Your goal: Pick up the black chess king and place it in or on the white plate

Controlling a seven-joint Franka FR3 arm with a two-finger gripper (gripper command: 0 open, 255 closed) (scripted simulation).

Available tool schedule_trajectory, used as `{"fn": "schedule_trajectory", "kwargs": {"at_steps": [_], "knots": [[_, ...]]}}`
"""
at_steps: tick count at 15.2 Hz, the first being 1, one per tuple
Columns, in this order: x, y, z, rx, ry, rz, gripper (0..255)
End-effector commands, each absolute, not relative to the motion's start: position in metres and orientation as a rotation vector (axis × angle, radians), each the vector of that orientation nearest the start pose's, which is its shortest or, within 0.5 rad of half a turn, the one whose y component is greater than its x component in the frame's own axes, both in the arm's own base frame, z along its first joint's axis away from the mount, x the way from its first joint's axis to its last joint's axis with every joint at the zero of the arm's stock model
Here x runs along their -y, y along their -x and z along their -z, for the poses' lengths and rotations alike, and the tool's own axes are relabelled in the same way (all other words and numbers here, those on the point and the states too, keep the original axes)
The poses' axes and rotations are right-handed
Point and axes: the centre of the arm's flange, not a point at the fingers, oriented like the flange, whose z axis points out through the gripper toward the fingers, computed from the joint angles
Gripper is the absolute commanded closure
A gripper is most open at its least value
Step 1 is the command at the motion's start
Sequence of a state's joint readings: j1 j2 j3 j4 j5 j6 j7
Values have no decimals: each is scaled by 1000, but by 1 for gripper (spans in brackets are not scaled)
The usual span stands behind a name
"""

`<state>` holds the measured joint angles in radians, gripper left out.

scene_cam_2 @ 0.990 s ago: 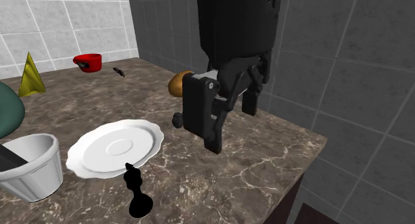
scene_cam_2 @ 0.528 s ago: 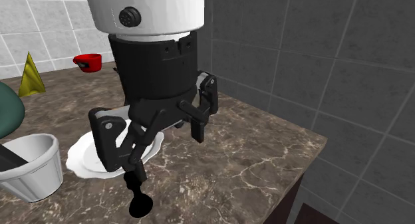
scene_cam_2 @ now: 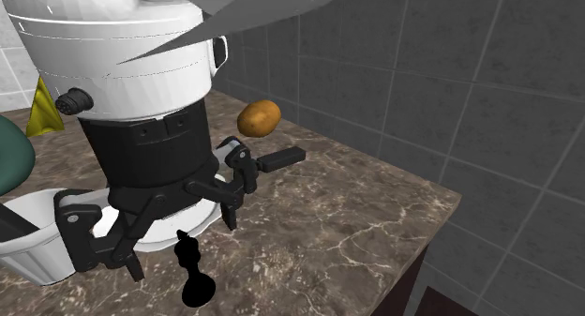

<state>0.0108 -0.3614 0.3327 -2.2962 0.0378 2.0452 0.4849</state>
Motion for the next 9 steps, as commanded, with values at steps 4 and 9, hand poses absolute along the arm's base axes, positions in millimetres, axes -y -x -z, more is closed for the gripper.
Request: {"fn": "schedule_trajectory", "kwargs": {"at_steps": [4,9], "knots": [[-164,-429,-468,-274,3162,188,0],[-164,-429,-468,-274,3162,188,0]]}}
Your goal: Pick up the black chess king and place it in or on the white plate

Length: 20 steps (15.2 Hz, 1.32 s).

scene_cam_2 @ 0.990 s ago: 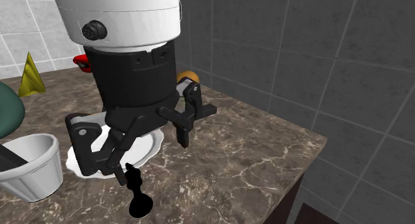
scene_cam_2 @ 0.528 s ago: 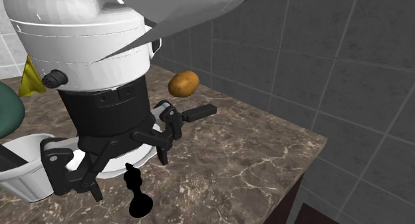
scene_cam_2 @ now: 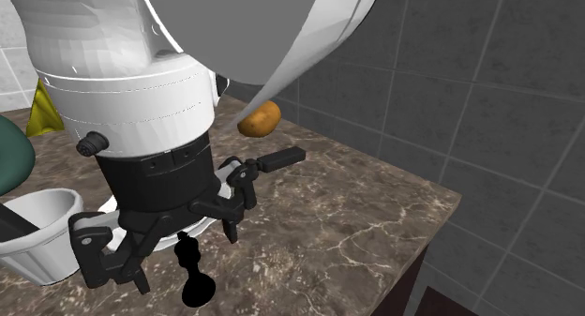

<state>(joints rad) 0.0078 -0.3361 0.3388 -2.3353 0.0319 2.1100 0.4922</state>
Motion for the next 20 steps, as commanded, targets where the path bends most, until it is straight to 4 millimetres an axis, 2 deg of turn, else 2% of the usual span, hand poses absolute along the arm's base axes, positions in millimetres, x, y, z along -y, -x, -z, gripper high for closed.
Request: {"fn": "schedule_trajectory", "kwargs": {"at_steps": [1,2,3,12,20], "knots": [[-164,-429,-468,-274,3162,188,0],[-164,-429,-468,-274,3162,188,0],[-164,-429,-468,-274,3162,188,255],[-164,-429,-468,-274,3162,188,255],[-164,-429,-510,-274,3162,188,255]]}}
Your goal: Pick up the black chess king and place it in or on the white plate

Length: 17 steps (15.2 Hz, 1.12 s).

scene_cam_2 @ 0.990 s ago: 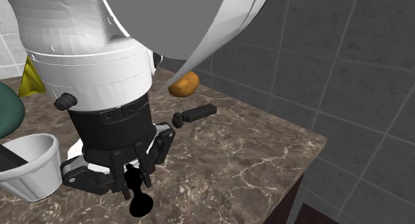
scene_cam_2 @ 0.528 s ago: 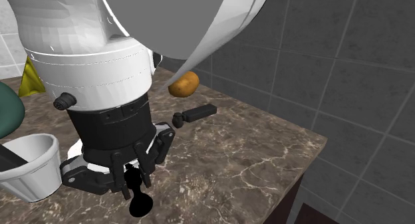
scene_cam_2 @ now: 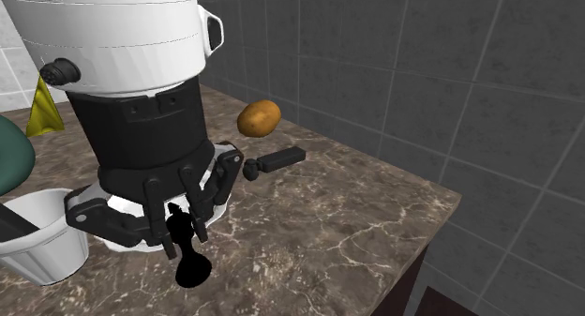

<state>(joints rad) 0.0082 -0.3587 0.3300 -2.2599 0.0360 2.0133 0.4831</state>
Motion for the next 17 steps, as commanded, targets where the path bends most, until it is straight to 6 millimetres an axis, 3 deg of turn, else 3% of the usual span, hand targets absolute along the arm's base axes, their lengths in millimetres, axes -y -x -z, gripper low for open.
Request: {"fn": "schedule_trajectory", "kwargs": {"at_steps": [1,9,17], "knots": [[-164,-429,-516,-274,3162,188,255],[-164,-429,-555,-274,3162,188,255],[-136,-531,-564,-274,3162,188,255]]}}
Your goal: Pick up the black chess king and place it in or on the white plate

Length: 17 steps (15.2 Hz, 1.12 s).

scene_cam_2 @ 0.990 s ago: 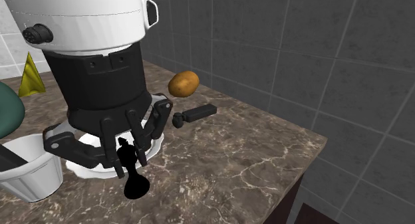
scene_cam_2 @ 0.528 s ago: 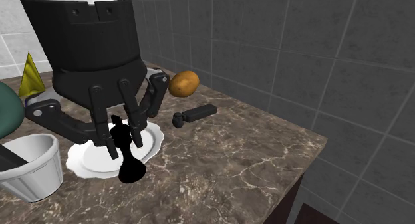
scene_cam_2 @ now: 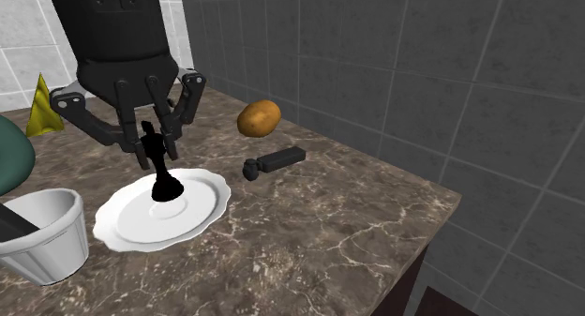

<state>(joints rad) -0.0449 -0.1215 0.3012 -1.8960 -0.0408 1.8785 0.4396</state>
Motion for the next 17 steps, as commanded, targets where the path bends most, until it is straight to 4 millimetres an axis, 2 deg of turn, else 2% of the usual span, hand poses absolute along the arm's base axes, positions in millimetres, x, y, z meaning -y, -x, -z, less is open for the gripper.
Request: {"fn": "schedule_trajectory", "kwargs": {"at_steps": [1,6,17], "knots": [[-132,-543,-565,-274,3162,188,255],[-116,-603,-570,-274,3162,188,255],[-116,-603,-512,-274,3162,188,255]]}}
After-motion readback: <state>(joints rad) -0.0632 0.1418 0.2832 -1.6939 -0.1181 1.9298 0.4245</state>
